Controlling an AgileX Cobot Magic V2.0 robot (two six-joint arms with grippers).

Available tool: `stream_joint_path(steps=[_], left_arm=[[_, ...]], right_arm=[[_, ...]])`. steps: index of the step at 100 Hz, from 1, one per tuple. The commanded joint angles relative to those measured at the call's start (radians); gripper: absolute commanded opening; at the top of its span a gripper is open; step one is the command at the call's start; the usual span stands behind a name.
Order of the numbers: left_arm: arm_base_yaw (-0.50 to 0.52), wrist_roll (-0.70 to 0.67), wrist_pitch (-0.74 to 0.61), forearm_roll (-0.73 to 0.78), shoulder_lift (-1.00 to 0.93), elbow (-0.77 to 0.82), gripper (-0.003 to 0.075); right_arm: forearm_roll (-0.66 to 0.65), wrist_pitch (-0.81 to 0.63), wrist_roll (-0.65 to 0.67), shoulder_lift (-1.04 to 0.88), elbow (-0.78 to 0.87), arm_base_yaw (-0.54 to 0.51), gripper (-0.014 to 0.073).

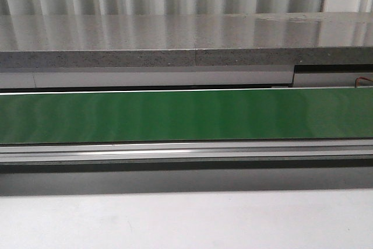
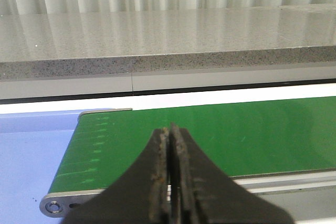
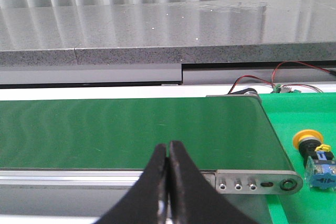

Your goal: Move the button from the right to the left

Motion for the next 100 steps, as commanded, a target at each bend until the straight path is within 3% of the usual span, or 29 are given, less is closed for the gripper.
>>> stream_joint_path(steps=[1, 40, 80, 87, 100], left_arm=[[-0.007, 0.001, -0.077, -0.004, -0.034, 0.023, -0.002], [-0.007, 0.001, -0.077, -0.004, -0.034, 0.023, -0.002], [-0.007, 0.001, -0.077, -0.004, -0.034, 0.023, -0.002], [-0.007, 0.001, -0.077, -0.004, -0.034, 0.023, -0.002], [-0.007, 0.001, -0.077, -0.004, -0.034, 0.023, -0.002]], right_arm=[[-0.004, -0.081, -0.01, 0.012, -0.016, -0.003, -0.0067], [-0.013, -0.087, -0.014, 0.012, -0.016, -0.003, -0.0067], [-0.057, -0.472, -0.014, 0.012, -0.022, -0.003, -0.0067], [-0.049, -0.423, -0.014, 0.012, -0.057, -0.003, -0.0067], [-0.003, -0.143, -0.014, 0.04, -0.192, -0.003, -0.0067]])
